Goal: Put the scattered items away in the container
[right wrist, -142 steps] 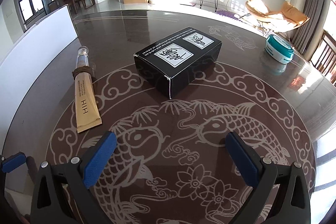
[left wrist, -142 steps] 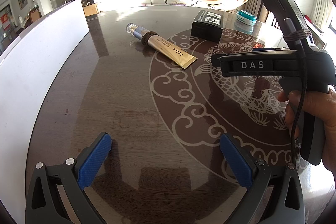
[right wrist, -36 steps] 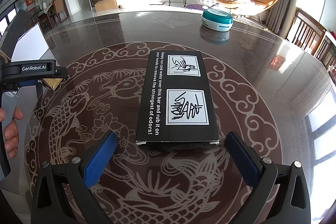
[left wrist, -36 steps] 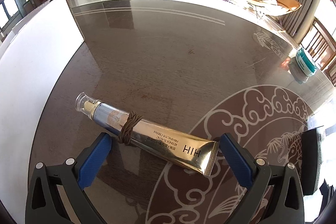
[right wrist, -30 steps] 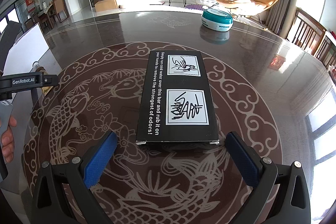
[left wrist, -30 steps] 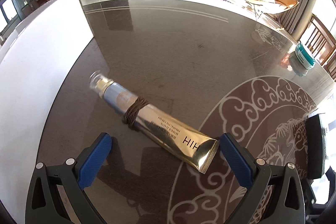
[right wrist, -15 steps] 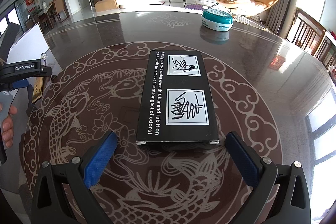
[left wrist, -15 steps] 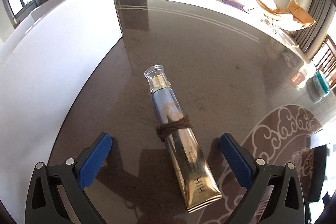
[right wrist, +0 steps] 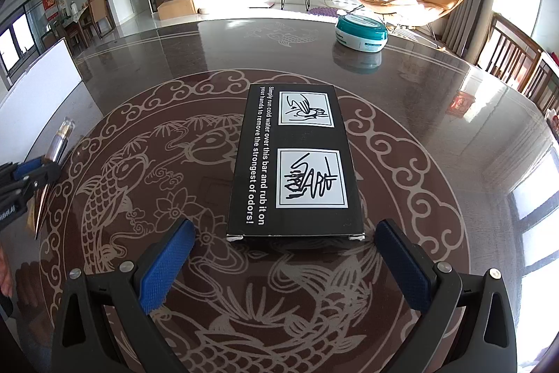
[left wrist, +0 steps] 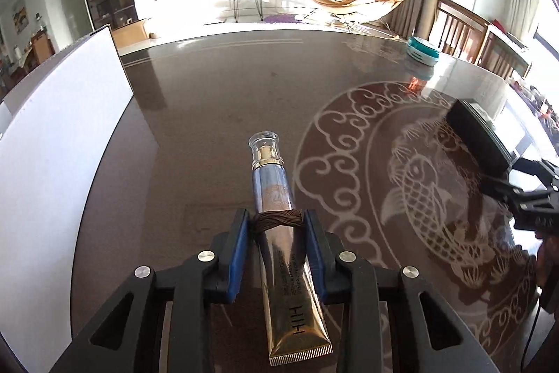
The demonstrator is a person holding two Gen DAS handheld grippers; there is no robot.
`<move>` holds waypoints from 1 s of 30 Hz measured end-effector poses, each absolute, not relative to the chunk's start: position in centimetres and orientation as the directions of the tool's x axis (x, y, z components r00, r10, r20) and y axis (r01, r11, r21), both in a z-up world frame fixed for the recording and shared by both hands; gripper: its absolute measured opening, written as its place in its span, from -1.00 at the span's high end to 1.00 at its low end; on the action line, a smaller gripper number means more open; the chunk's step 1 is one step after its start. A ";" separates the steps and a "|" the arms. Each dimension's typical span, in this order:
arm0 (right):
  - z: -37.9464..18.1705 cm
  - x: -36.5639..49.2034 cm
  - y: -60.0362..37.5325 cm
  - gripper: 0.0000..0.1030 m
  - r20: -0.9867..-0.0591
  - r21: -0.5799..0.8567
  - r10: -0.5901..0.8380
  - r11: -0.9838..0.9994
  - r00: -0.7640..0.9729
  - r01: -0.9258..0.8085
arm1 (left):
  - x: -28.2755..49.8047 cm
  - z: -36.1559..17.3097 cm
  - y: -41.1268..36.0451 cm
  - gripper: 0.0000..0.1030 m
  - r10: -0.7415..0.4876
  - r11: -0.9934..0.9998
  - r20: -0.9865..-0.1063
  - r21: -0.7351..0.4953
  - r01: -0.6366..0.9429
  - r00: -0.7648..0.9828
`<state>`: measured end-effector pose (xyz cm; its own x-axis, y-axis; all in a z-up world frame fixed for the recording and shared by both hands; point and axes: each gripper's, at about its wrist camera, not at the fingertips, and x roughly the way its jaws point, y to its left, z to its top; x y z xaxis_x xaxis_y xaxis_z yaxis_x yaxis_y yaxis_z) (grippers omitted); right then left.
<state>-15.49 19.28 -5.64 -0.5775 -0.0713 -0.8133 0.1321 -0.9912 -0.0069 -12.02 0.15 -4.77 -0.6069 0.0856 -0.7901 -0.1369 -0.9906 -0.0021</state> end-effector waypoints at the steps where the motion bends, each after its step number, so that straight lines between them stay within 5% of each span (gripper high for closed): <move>1: -5.6 -15.5 19.3 -1.00 -0.813 -0.007 -0.071 -0.991 -0.578 0.132 | -11.2 -4.7 0.2 0.38 0.085 -0.991 -0.786 -0.001 -0.136 -0.612; 4: -5.6 -15.5 19.3 -1.00 -0.813 -0.007 -0.071 -0.991 -0.578 0.132 | -11.5 -4.8 1.0 0.20 0.061 -0.995 -0.778 0.006 -0.104 -0.625; 7: -5.6 -15.5 19.3 -1.00 -0.813 -0.007 -0.071 -0.991 -0.578 0.132 | -11.5 -4.9 0.8 -0.53 0.053 -0.997 -0.792 -0.003 -0.083 -0.608; 13: -5.6 -15.5 19.3 -1.00 -0.813 -0.007 -0.071 -0.991 -0.578 0.132 | -11.8 -5.7 0.9 -0.90 0.038 -0.997 -0.808 0.008 -0.076 -0.588; 30: -5.7 -15.5 19.3 -1.00 -0.813 -0.007 -0.071 -0.991 -0.578 0.132 | -11.9 -6.0 0.7 -1.00 0.020 -0.999 -0.813 0.009 -0.047 -0.582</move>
